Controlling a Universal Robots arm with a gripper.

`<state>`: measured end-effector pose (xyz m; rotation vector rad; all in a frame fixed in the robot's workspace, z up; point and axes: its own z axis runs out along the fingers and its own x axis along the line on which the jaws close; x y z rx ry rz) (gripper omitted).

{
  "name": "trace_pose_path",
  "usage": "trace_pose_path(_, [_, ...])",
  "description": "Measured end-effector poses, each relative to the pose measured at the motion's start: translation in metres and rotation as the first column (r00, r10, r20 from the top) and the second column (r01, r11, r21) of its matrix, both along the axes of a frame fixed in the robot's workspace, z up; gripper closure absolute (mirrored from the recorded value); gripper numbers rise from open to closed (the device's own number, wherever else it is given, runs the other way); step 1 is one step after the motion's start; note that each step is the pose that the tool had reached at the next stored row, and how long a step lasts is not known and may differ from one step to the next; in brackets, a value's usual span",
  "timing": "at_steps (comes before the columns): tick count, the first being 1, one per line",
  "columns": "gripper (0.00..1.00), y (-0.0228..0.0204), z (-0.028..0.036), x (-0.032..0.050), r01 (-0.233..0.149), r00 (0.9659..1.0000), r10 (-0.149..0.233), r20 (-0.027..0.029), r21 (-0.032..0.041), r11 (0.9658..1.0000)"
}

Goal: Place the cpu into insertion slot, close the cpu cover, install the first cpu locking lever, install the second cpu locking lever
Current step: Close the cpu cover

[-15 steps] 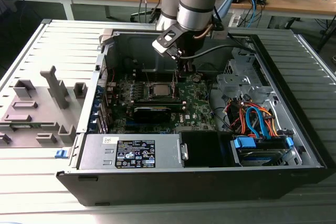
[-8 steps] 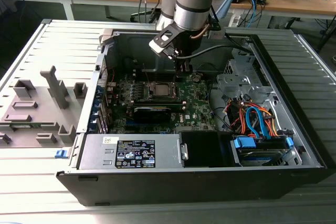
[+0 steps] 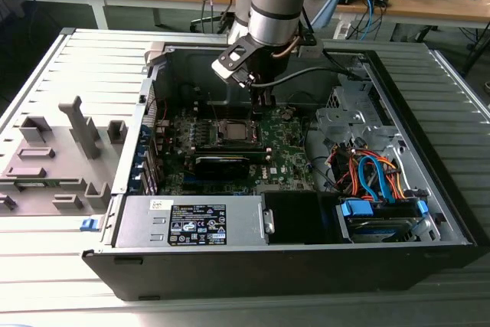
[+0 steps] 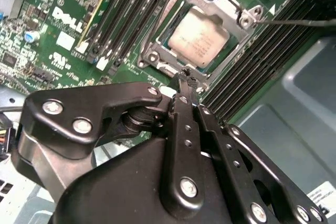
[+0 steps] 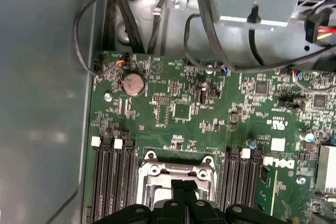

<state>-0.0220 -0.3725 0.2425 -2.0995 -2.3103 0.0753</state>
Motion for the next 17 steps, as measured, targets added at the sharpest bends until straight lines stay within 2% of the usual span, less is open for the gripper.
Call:
trace_pose_path(2, [0.89,0.0000,-0.0040,-0.0088,0.000,1.0000,0.000,0.0000,0.0000,1.0000])
trace_pose_path(8, [0.89,0.0000,-0.0139,-0.0248,0.000,1.0000,0.000,0.0000,0.0000,1.0000])
trace_pose_path(17, [0.89,0.0000,-0.0218,-0.0381,0.000,1.0000,0.000,0.0000,0.0001,1.0000])
